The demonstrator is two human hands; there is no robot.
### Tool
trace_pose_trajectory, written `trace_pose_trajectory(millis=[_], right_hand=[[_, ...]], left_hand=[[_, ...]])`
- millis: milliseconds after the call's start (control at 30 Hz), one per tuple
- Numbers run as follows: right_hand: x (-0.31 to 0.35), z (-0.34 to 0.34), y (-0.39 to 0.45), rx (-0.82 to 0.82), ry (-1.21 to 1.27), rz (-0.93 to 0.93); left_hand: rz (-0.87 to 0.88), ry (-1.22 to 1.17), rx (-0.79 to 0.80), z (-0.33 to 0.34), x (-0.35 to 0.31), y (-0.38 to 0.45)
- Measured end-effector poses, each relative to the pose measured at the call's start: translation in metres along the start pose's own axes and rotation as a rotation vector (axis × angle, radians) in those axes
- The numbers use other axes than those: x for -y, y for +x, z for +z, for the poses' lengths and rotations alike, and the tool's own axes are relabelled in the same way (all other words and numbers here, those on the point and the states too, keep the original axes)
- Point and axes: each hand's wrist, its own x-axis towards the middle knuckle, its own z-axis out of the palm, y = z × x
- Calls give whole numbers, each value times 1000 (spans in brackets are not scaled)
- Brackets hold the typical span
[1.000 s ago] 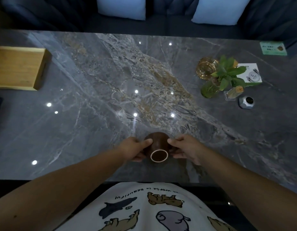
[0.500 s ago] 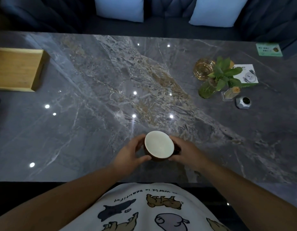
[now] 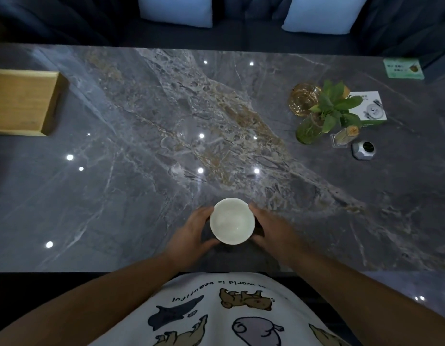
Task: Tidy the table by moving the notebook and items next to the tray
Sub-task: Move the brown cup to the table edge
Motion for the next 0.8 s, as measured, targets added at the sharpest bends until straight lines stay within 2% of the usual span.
trace_pose_trajectory(millis=[533,733,800], right_hand=[[-4,5,0,5,-26,-11],[-6,6,-3,-11,-16,-51],[-10,7,-8,-49,32,-3]], left_hand=[[11,113,3,2,2,-2],[-8,101,107,0,5,-1],[-19,30,120,-3,5,-1]])
